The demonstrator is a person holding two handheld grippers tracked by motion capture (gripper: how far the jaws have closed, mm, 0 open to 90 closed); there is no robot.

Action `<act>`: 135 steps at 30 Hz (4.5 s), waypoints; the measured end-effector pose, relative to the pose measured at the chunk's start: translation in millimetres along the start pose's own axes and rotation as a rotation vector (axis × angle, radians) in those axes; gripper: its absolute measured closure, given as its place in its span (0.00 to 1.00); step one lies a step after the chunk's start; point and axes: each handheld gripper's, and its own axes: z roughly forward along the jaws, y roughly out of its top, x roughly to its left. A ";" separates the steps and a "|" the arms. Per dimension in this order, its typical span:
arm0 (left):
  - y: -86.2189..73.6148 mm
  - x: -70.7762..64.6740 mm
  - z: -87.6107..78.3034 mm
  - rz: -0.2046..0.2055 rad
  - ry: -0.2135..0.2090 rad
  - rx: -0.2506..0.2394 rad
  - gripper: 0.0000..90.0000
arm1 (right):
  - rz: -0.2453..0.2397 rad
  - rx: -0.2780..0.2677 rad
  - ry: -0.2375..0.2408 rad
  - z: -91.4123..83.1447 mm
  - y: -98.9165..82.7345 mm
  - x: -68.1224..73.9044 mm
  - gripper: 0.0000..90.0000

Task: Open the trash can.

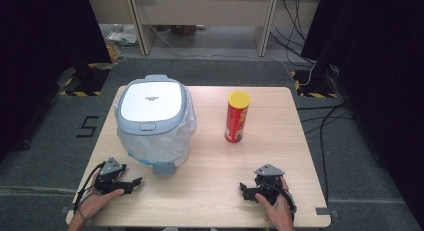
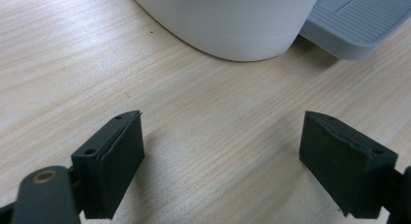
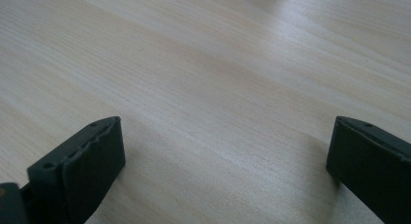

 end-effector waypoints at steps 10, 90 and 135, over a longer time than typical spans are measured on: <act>-0.5 -0.3 -1.2 0.014 0.008 -0.010 0.21 | 0.001 0.001 0.000 0.0 0.1 0.1 0.00; 33.6 -102.5 33.2 0.275 -0.092 -0.085 0.26 | -0.002 0.004 -0.002 -0.1 0.2 0.0 0.00; 57.7 -84.9 64.8 0.275 -0.053 -0.040 0.31 | -0.001 0.003 -0.002 0.0 0.2 0.0 0.00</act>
